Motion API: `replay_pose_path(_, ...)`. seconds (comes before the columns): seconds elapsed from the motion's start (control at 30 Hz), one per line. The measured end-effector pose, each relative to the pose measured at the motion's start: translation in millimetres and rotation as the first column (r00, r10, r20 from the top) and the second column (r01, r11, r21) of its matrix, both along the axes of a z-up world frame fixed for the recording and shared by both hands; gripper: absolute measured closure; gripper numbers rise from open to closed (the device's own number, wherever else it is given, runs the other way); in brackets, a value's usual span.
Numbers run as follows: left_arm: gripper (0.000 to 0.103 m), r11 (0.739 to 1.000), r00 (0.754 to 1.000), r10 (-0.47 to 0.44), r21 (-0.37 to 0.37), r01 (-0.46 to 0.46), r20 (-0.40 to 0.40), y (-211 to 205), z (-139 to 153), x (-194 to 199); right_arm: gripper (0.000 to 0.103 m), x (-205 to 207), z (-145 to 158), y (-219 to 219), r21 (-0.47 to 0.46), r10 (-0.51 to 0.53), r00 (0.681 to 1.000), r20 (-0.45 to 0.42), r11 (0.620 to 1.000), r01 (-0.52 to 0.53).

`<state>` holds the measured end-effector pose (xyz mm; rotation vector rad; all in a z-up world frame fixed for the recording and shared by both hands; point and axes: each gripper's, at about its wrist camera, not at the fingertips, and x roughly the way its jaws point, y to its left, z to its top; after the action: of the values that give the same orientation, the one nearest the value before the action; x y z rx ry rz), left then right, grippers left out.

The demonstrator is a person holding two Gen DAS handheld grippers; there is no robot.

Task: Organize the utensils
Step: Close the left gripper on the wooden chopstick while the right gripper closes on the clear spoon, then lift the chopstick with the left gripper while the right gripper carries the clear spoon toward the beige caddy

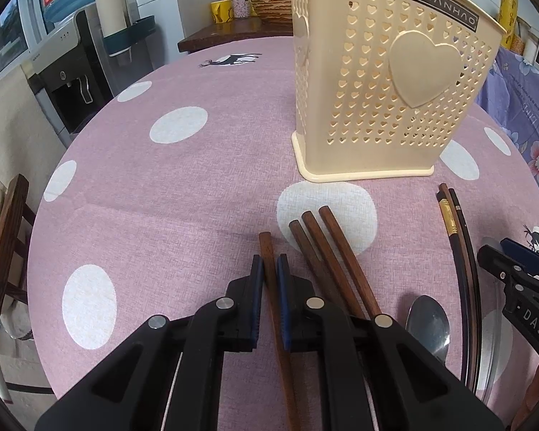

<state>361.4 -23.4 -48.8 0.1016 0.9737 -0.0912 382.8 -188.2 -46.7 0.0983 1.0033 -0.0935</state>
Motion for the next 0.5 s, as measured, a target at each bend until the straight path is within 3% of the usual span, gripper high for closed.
replay_pose_path(0.3, 0.094, 1.0, 1.0, 0.011, -0.016, -0.011, 0.014, 4, 2, 0, 0.066, -1, 5, -7, 0.069, 0.006, 0.999, 0.049, 0.998, -0.01)
replay_pose_path(0.5, 0.095, 0.999, 0.999, 0.02, -0.043, -0.018, 0.046, 9, 14, -4, 0.066, -9, 21, -6, 0.068, 0.016, 0.99, 0.137, 0.997, -0.026)
